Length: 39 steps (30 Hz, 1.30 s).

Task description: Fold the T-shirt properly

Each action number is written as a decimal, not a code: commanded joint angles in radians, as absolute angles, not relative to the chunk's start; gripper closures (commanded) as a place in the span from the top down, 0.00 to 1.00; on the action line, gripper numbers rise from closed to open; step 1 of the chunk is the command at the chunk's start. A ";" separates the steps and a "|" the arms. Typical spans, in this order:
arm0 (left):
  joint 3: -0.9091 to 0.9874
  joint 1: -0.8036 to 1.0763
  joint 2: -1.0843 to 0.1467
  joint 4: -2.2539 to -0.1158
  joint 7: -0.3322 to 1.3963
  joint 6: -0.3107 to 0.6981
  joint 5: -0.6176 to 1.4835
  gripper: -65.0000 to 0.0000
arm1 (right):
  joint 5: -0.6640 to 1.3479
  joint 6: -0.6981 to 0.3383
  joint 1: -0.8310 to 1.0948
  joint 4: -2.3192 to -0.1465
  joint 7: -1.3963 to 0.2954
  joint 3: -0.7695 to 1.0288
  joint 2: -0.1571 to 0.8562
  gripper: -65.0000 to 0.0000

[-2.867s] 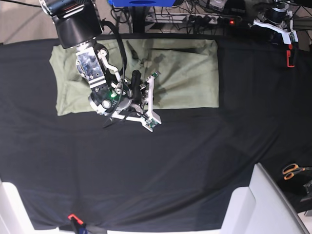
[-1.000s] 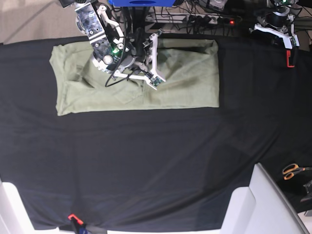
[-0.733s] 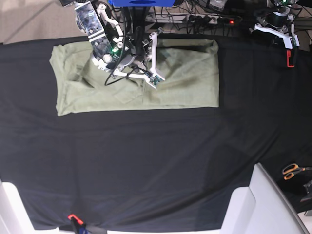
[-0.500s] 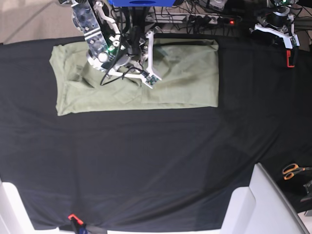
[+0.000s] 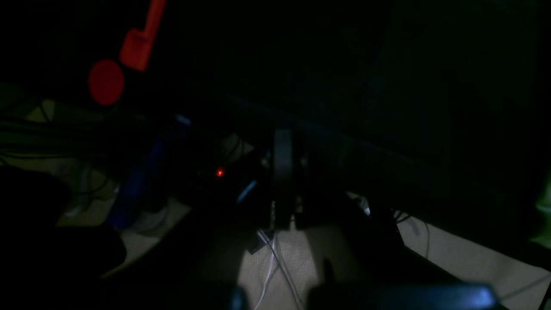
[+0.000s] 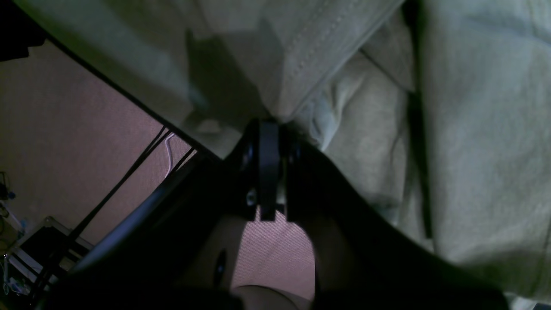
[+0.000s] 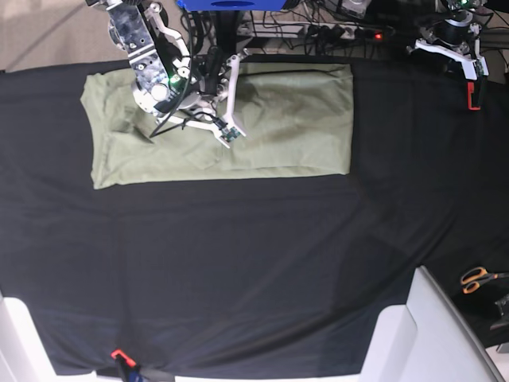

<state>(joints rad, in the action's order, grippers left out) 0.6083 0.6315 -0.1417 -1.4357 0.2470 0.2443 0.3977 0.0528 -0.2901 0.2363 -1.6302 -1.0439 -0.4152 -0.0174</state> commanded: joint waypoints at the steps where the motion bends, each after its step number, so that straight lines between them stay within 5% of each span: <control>1: 0.616 0.641 -0.154 -1.446 0.228 0.249 0.404 0.00 | 0.059 -0.288 0.231 -1.650 -1.038 -0.418 -0.024 0.01; 6: 0.616 0.641 -0.154 -1.446 0.228 0.249 0.404 0.00 | 0.062 -0.286 0.234 -1.650 -1.056 -0.418 -0.036 0.02; 14: 0.615 0.641 -0.160 -1.446 0.228 0.249 0.404 0.00 | 0.058 -0.216 0.269 -1.868 -1.110 -0.410 -0.035 0.52; 19: 0.615 0.641 -0.160 -1.446 0.228 0.249 0.404 0.00 | 0.065 -0.068 0.268 -1.922 -1.015 -0.317 0.041 0.56; 24: 0.615 0.641 -0.160 -1.446 0.228 0.249 0.404 0.00 | 0.292 -0.251 0.277 -1.903 -0.905 0.114 0.039 0.61; 30: 0.615 0.631 -0.160 -1.446 0.229 0.249 0.404 0.00 | 0.544 -0.530 0.183 -1.699 -1.004 0.440 0.108 0.97; 34: 0.613 0.628 -0.159 -1.446 0.229 0.249 0.404 0.00 | 0.616 -0.691 0.139 -1.506 -1.029 0.515 0.140 0.97; 39: 0.613 0.631 -0.159 -1.446 0.229 0.249 0.404 0.00 | 0.619 -0.698 0.082 -1.300 -1.038 0.555 0.165 0.98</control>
<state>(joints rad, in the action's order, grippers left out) 0.6064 0.6201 -0.1478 -1.4357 0.2497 0.2512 0.3973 0.6010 -0.6926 0.0921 -1.2858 -1.0481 0.5472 0.1440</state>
